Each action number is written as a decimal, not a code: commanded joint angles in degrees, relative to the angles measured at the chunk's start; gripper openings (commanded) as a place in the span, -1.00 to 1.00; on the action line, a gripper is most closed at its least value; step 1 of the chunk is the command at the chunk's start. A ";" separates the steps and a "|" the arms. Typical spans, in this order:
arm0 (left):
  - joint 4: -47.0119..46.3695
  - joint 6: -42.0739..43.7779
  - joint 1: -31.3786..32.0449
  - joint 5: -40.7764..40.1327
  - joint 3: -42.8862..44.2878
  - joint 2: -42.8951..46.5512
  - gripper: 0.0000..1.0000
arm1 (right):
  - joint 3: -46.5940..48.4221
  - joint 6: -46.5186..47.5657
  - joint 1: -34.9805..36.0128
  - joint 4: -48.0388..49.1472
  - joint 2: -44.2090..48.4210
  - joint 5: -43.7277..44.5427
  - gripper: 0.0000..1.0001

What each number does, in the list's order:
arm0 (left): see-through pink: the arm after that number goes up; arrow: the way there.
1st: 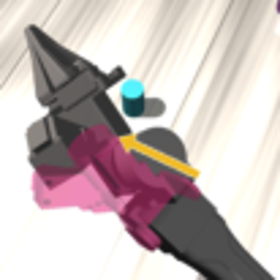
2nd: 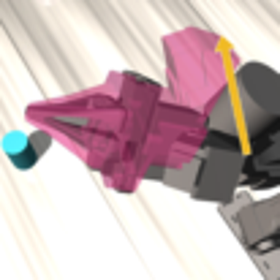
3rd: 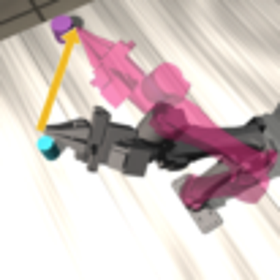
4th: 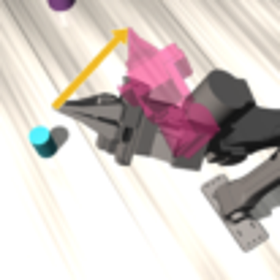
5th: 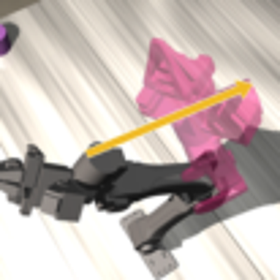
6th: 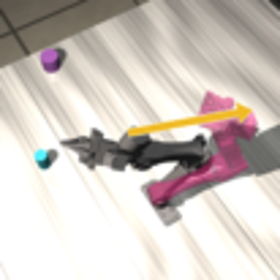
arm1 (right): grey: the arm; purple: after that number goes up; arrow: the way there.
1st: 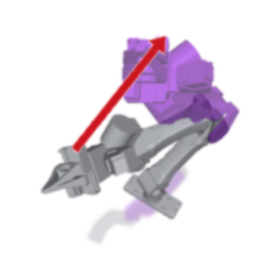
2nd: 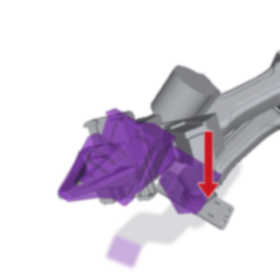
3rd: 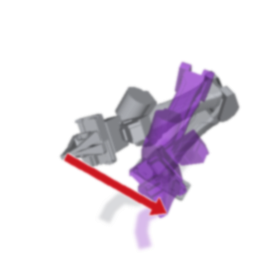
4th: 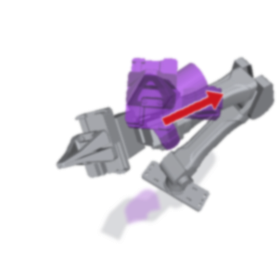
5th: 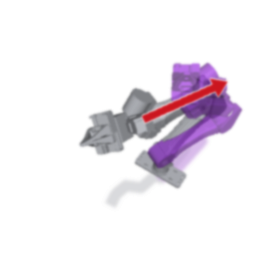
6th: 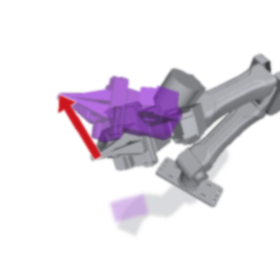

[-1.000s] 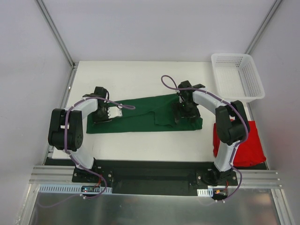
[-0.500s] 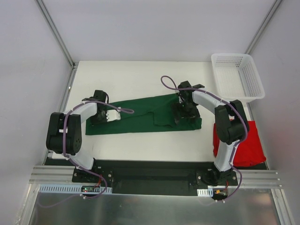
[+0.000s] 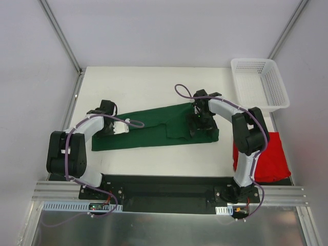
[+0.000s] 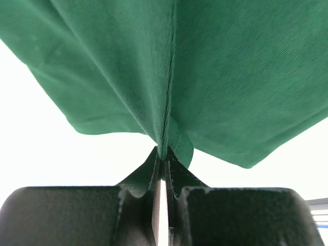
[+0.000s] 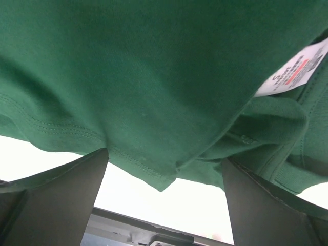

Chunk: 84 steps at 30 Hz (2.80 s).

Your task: Fold and stack the t-shirts

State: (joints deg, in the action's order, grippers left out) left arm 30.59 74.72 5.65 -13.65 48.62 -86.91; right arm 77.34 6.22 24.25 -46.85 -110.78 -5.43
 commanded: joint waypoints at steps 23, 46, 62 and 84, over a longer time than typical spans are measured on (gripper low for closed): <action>13.79 -1.94 0.24 -4.54 -5.47 3.24 -1.00 | 4.74 0.02 0.01 -0.08 -3.73 -0.99 0.91; 15.90 -4.23 0.24 -4.98 -10.39 5.00 -1.00 | 3.70 -2.08 -2.10 3.94 -0.75 -8.53 0.92; 15.73 -4.49 0.24 -5.51 -14.95 6.76 -1.00 | -0.45 -6.66 -10.27 11.96 2.59 -19.62 0.92; 39.62 -19.95 -0.46 11.16 29.39 1.58 0.98 | 3.26 -5.16 -11.68 8.00 2.06 -19.18 0.92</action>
State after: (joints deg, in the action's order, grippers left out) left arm 58.76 65.34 5.43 -14.87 55.48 -81.95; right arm 78.96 -0.14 12.29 -37.19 -110.34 -24.34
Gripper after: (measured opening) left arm 0.992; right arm 0.958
